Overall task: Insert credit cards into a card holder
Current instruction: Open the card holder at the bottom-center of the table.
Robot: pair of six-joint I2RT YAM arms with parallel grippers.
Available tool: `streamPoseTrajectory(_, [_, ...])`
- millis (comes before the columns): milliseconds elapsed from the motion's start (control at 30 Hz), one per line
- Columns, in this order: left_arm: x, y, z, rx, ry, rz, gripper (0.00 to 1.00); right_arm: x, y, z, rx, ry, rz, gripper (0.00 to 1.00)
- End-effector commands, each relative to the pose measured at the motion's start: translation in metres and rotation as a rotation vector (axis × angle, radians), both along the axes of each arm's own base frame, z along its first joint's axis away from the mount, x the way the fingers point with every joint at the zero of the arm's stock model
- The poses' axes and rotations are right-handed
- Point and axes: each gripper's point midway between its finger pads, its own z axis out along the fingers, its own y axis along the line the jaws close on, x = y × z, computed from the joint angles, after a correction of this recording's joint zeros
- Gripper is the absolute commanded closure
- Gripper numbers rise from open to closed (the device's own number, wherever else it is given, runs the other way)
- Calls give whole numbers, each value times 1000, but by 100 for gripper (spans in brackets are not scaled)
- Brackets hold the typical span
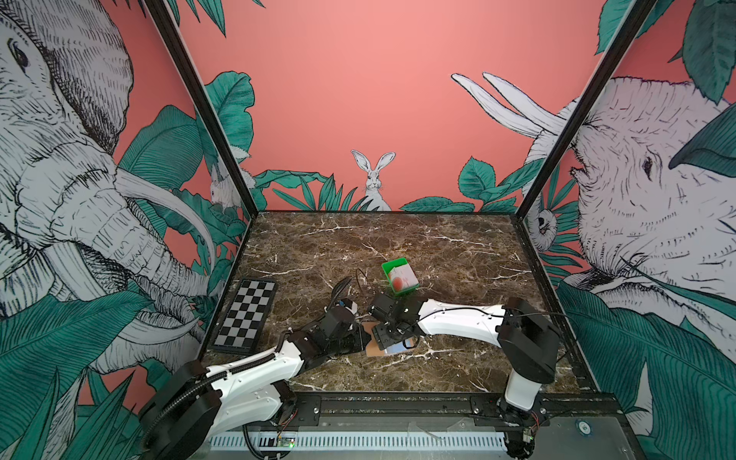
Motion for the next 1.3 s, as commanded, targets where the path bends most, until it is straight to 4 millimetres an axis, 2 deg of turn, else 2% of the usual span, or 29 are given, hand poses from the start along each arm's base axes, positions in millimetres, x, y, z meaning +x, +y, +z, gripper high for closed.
streamPoseTrajectory(0, [-2, 13, -2, 38, -19, 12, 87, 0, -10, -8, -82, -17, 2, 27])
streamPoseTrajectory(233, [-6, 20, -1, 40, -51, 0, 85, 0, -22, -20, -167, -33, -3, 29])
streamPoseTrajectory(367, [-6, 12, 1, -17, -78, -21, 84, -3, -24, -27, -184, -22, -4, 26])
streamPoseTrajectory(567, [-3, 11, 6, -18, -110, -31, 84, -4, -29, -34, -221, -30, -15, 27])
streamPoseTrajectory(767, [-2, 13, 0, -9, -110, -23, 83, -5, -36, -40, -263, -36, -10, 28])
streamPoseTrajectory(1000, [0, 0, -8, -64, -83, -27, 84, -2, -29, -29, -215, -54, -33, 32])
streamPoseTrajectory(1267, [8, -12, -16, -48, -63, -31, 85, -3, -19, -6, -73, -73, -53, 33])
